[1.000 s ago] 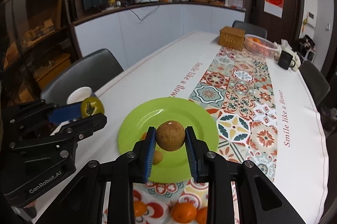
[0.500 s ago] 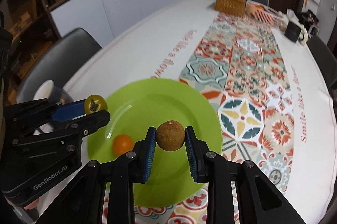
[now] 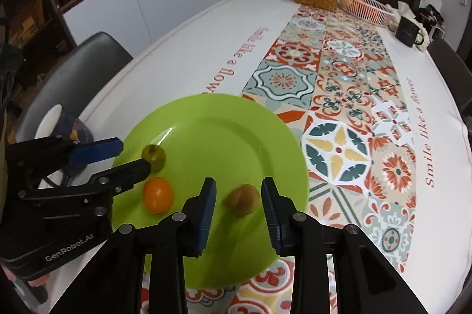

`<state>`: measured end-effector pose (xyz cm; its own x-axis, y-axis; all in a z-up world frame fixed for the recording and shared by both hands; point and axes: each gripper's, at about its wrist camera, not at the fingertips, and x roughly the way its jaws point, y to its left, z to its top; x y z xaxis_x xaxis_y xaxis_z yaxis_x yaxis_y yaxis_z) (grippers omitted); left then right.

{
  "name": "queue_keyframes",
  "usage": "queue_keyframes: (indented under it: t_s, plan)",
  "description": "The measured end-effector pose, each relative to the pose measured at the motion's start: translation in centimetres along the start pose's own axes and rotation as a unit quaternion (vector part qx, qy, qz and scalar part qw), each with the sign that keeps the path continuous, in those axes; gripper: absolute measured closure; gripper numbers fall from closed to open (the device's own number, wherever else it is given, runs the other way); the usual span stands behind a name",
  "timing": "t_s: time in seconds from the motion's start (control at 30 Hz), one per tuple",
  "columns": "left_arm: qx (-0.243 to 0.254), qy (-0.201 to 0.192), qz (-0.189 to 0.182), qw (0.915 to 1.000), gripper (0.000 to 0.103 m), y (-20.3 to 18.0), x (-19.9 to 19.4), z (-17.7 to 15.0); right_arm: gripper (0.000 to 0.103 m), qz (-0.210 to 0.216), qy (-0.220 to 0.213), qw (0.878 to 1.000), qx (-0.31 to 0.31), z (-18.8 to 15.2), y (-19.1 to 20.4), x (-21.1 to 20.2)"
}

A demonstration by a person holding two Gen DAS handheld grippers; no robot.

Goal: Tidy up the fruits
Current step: 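Withdraw both tools from the plate toward the remaining fruit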

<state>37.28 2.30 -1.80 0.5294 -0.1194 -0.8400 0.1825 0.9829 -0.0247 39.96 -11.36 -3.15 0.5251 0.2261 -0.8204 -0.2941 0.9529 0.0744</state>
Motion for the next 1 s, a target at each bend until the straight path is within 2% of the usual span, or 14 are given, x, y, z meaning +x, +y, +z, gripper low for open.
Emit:
queue_keyframes:
  t_s: [0.17, 0.33, 0.43, 0.63, 0.7, 0.8, 0.93, 1.0]
  plan:
    - [0.003, -0.029, 0.011, 0.9995, 0.053, -0.8, -3.4, -1.2, 0.063, 0.0, -0.037, 0.999, -0.001, -1.4, 0.1, -3.3]
    - [0.011, -0.06, 0.032, 0.9976, 0.047, -2.0, -6.8, -3.0, 0.063, 0.004, -0.069, 0.998, -0.01, -3.1, 0.8, -7.0]
    - [0.01, -0.081, 0.046, 0.9956, 0.046, -2.4, -9.0, -4.4, 0.056, 0.001, -0.091, 0.996, -0.019, -4.0, 1.3, -9.1]
    - [-0.009, -0.124, 0.06, 0.9903, 0.038, -2.6, -13.2, -7.3, 0.056, -0.001, -0.129, 0.991, -0.032, -6.8, 2.6, -13.0]
    - [-0.015, -0.133, 0.062, 0.9891, 0.034, -2.8, -14.2, -8.3, 0.056, 0.002, -0.139, 0.99, -0.026, -7.8, 2.9, -14.0]
    - [-0.025, -0.142, 0.057, 0.9879, 0.03, -3.0, -15.7, -10.0, 0.047, 0.006, -0.149, 0.989, -0.018, -9.3, 3.2, -15.1]
    - [-0.039, -0.158, 0.057, 0.9851, 0.023, -3.1, -17.5, -12.2, 0.047, 0.005, -0.159, 0.987, -0.017, -11.4, 3.9, -16.4]
    - [-0.045, -0.162, 0.056, 0.9842, 0.022, -3.0, -18.3, -13.3, 0.04, 0.005, -0.164, 0.986, -0.014, -12.3, 4.1, -16.9]
